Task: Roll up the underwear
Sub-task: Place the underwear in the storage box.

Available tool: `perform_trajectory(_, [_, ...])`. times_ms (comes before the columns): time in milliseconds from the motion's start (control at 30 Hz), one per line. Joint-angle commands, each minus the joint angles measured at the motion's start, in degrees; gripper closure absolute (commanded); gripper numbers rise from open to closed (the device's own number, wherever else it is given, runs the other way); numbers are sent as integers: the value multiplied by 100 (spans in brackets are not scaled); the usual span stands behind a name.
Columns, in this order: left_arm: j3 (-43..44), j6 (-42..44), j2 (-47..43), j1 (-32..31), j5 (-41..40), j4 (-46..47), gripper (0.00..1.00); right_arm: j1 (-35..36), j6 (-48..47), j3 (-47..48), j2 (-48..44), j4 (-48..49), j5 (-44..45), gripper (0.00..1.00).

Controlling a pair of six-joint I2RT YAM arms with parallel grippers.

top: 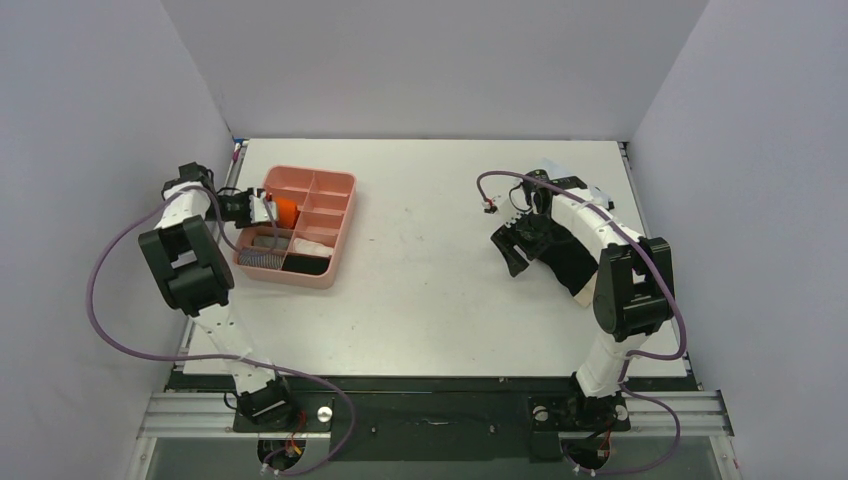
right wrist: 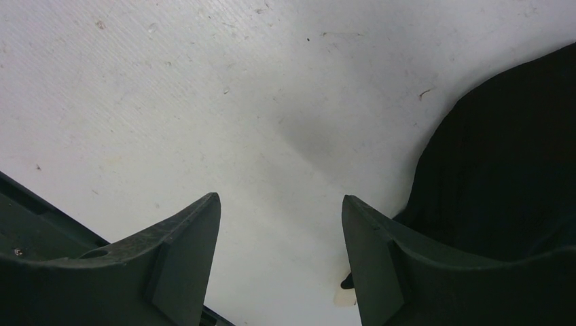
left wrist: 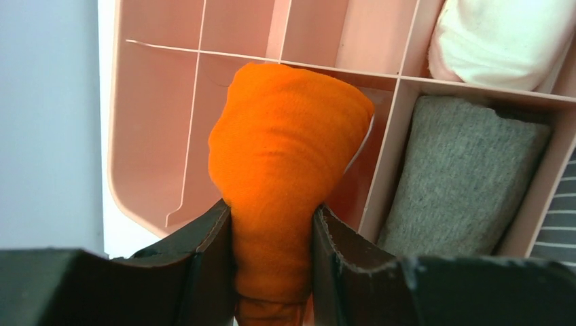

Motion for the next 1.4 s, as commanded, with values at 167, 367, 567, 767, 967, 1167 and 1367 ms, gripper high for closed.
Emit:
perform_trajectory(167, [1078, 708, 584, -181, -419, -1352, 100, -54, 91, 194, -80, -60, 155, 38])
perform_trajectory(367, [1150, 1014, 686, -226, -678, -1615, 100, -46, 110, 235, -69, -94, 187, 38])
perform_trajectory(567, [1122, 1093, 758, -306, -1051, -1626, 100, -50, 106, 301, 16, -136, 152, 38])
perform_trajectory(767, [1021, 1219, 786, -352, -1245, -1566, 100, -47, 108, 296, 43, -135, 159, 38])
perform_trajectory(967, [1074, 1459, 889, -397, -1499, -1837, 100, -39, 121, 312, 89, -130, 148, 38])
perform_trajectory(1167, [1301, 1315, 1113, -502, -1559, -1983, 100, -39, 125, 268, 57, -128, 178, 38])
perform_trajectory(1367, [1566, 1125, 1248, -504, -1539, -2074, 94, -36, 124, 251, 49, -125, 202, 38])
